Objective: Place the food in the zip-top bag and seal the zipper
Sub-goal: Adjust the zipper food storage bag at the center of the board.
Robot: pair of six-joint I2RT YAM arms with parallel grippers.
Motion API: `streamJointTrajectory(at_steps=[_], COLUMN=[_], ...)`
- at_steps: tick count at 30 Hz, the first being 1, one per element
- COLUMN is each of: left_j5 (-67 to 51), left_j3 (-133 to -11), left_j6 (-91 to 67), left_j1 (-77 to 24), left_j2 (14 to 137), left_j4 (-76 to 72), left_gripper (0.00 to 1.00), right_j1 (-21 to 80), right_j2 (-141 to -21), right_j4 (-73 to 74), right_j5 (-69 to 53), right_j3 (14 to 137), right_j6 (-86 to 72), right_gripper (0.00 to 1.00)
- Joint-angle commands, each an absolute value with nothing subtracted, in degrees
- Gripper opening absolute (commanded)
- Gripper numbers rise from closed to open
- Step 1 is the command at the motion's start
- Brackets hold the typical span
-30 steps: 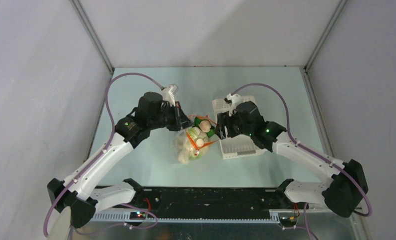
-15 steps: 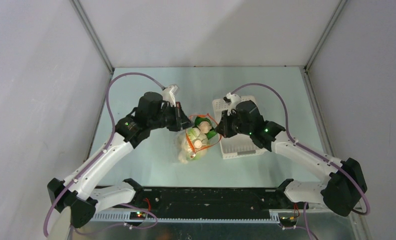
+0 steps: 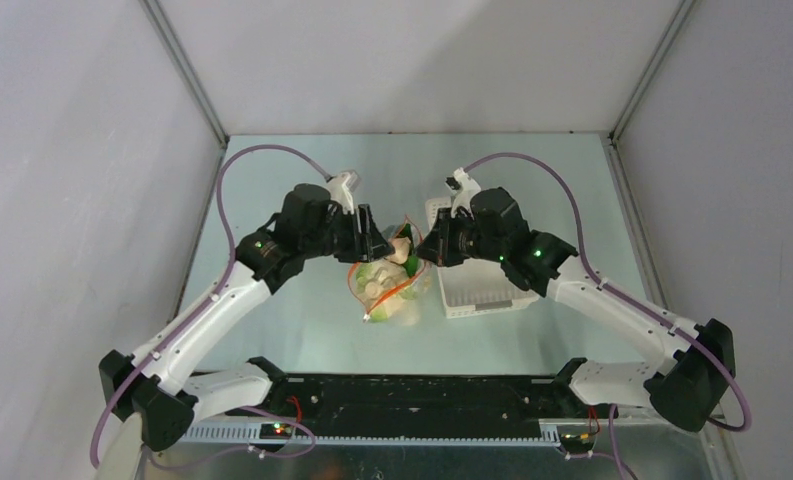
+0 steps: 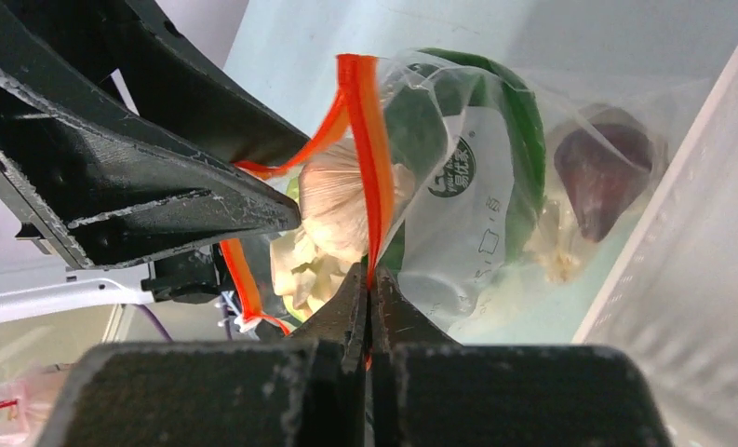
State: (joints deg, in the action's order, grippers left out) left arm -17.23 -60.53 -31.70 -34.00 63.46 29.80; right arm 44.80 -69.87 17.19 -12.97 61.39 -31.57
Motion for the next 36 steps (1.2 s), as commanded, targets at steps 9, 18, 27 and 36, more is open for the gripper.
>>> streamJointTrajectory(at_steps=[9,18,27,36], left_j5=[-6.8,-8.2,-4.0,12.7], left_j3=[-61.9,-54.3,-47.3,-56.1], left_j6=[-30.7,-32.4,-33.1,-33.0], left_j1=[-34.2,-34.9,-48.7,-53.0], left_j2=[55.5,42.9,40.3,48.7], left_j4=[36.4,37.5,31.7,35.3], left_gripper=[0.87,0.88,0.80,0.65], right_j1=[44.7,41.0,38.9,39.6], right_j2=[-68.7,-67.5,-67.3,-67.0], right_j4=[21.5,21.8,22.7,22.5], right_j5=[-6.0,-2.9,-2.5,-3.7], right_j3=[63.9,61.7,61.2,61.2], right_j6=[-38.6,-43.3,-47.2,-47.2], right_gripper=[0.00,0.00,0.00,0.00])
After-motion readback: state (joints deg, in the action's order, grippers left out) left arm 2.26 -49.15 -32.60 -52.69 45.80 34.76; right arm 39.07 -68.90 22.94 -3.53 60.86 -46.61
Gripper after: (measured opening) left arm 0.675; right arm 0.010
